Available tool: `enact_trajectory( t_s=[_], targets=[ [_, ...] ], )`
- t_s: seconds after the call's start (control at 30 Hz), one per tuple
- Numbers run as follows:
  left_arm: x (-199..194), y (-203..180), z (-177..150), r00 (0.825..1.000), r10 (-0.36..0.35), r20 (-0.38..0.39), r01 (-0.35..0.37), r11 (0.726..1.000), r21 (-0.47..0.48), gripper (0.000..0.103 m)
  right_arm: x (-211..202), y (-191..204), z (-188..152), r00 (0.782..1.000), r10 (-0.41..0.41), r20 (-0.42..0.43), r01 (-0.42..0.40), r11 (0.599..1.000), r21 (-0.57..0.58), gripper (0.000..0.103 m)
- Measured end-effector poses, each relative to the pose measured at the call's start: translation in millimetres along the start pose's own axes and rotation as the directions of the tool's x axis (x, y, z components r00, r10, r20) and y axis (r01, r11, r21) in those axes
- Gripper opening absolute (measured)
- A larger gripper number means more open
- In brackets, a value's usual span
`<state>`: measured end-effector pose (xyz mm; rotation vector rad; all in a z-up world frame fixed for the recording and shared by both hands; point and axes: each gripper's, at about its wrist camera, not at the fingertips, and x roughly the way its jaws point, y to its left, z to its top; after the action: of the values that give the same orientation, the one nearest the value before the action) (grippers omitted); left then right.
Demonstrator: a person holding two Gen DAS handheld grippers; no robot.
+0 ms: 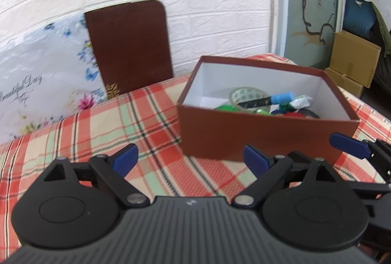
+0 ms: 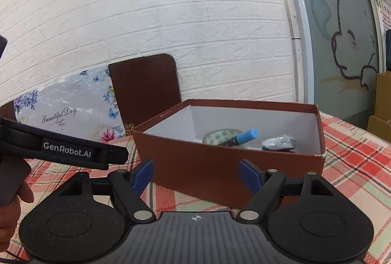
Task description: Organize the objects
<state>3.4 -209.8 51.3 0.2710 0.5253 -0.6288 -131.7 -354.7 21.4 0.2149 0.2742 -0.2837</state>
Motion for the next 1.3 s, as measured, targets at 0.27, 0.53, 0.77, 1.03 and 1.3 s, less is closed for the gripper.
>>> enact_trajectory(
  t_s=[0.27, 0.53, 0.77, 1.03, 1.3],
  targets=[
    [-9, 19, -18, 0.998, 0.051, -0.026, -0.052, 0.998, -0.041, 0.103, -5, 21, -8, 0.999, 0.021, -0.029, -0.022, 1.0, -0.017, 0.083],
    [-8, 37, -41, 0.985, 0.142, -0.101, -0.147, 0.988, -0.044, 0.103, -6, 39, -22, 0.996, 0.034, -0.084, -0.037, 0.999, -0.028, 0.085],
    [-12, 50, -53, 0.975, 0.19, -0.116, -0.2, 0.977, -0.079, 0.103, -6, 45, -25, 0.994, 0.034, -0.1, -0.036, 0.999, -0.015, 0.086],
    [-15, 48, -60, 0.972, 0.191, -0.136, -0.204, 0.975, -0.086, 0.103, -7, 44, -25, 0.995, 0.014, -0.098, -0.013, 1.0, 0.003, 0.088],
    [-17, 46, -60, 0.97, 0.192, -0.148, -0.206, 0.975, -0.087, 0.103, -8, 38, -25, 0.996, -0.007, -0.089, 0.01, 0.999, 0.037, 0.089]
  ],
)
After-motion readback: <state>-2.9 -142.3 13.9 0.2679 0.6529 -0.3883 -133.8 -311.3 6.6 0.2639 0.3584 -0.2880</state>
